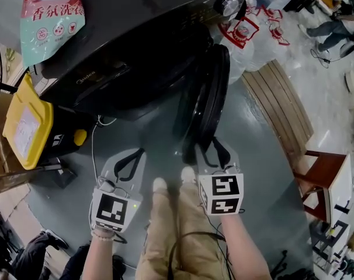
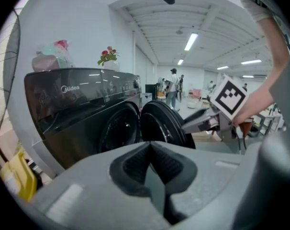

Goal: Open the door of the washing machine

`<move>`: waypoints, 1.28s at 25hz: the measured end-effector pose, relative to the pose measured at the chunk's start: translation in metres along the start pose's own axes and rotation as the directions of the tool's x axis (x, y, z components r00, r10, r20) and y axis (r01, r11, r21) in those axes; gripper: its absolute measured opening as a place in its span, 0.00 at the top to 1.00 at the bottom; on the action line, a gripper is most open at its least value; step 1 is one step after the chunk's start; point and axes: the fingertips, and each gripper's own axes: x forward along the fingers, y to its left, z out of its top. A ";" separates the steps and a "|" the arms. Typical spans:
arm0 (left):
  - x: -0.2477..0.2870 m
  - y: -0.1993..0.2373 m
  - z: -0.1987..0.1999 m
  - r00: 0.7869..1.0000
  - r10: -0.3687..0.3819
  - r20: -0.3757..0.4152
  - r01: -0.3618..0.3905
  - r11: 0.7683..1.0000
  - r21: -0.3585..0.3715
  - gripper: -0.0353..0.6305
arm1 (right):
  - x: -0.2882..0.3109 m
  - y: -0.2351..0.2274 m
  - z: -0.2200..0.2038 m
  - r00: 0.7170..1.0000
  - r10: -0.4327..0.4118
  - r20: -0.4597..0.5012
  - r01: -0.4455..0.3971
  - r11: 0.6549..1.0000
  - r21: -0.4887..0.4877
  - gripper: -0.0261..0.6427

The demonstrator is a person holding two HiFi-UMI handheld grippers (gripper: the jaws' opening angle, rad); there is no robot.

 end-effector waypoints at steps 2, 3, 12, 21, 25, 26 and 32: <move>0.002 -0.002 0.005 1.000 -0.002 0.008 0.002 1.000 0.006 0.96 | -0.007 -0.012 -0.006 1.000 -0.018 -0.006 0.018 1.000 0.001 0.70; 0.003 -0.004 0.006 1.000 -0.003 0.006 0.003 1.000 -0.008 0.96 | -0.011 -0.019 -0.009 1.000 -0.029 -0.009 0.029 1.000 0.006 0.71; 0.013 -0.021 0.018 1.000 -0.028 0.006 0.028 1.000 -0.014 0.96 | -0.036 -0.085 -0.028 0.988 -0.153 -0.035 0.152 0.988 -0.016 0.75; 0.021 -0.026 0.023 1.000 -0.024 -0.006 0.024 0.999 -0.025 0.96 | -0.052 -0.153 -0.036 0.965 -0.258 -0.043 0.256 0.966 -0.039 0.76; 0.025 -0.029 0.026 1.000 -0.027 0.003 0.027 1.000 0.000 0.96 | -0.056 -0.179 -0.037 0.953 -0.301 -0.041 0.297 0.952 -0.072 0.75; 0.026 -0.029 0.027 1.000 -0.025 0.001 0.025 1.000 -0.005 0.96 | -0.057 -0.185 -0.038 0.950 -0.310 -0.041 0.307 0.949 -0.080 0.76; 0.030 -0.034 0.037 1.000 -0.030 0.006 0.030 0.999 -0.018 0.96 | -0.061 -0.221 -0.037 0.923 -0.382 -0.041 0.377 0.921 -0.098 0.77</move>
